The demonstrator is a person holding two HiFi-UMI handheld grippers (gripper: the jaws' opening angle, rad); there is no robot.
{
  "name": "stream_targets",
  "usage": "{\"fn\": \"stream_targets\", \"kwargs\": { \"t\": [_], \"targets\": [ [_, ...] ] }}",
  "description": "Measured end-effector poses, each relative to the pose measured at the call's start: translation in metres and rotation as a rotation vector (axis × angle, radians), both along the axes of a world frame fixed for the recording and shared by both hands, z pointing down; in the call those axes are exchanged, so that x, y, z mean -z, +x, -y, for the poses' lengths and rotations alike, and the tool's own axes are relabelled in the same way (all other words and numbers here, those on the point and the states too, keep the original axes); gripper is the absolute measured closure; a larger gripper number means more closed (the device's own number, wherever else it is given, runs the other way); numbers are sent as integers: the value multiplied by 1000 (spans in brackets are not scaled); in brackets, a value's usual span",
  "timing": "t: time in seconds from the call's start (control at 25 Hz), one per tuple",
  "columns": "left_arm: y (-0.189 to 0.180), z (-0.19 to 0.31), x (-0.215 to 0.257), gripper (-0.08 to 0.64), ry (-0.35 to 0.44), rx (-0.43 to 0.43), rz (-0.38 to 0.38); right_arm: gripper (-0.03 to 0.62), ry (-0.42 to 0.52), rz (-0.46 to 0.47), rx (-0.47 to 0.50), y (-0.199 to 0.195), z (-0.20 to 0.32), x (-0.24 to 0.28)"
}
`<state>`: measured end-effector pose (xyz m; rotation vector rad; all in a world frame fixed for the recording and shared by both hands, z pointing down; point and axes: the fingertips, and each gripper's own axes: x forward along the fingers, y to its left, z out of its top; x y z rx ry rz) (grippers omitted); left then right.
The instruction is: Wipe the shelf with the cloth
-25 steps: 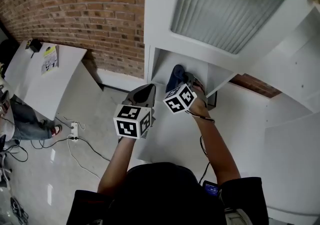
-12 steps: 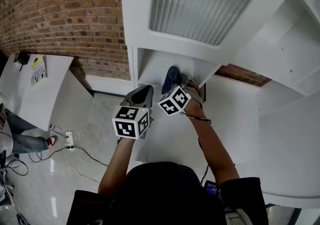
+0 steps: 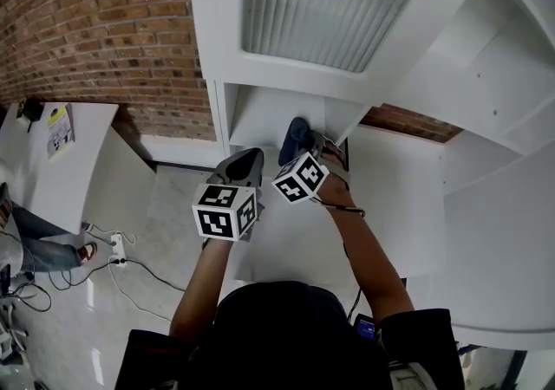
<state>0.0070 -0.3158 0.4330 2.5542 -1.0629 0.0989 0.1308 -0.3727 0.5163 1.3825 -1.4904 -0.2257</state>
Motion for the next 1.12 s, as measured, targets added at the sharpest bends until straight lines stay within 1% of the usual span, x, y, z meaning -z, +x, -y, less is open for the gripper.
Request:
{"fn": "stream_targets", "kwargs": {
  "t": [0.24, 0.36, 0.52, 0.88, 1.12],
  "targets": [
    [1, 1, -1, 543, -5, -3, -1, 509, -4, 6, 5, -4, 0, 6],
    [2, 2, -2, 543, -7, -4, 1, 509, -14, 3, -10, 1, 1, -1],
    [0, 1, -3, 543, -7, 2, 5, 509, -26, 3, -6, 0, 2, -3],
    [-15, 5, -4, 543, -4, 36, 16, 509, -42, 4, 34, -14, 13, -2],
    [-30, 7, -5, 543, -4, 65, 20, 509, -44, 4, 45, -23, 23, -4]
  ]
}}
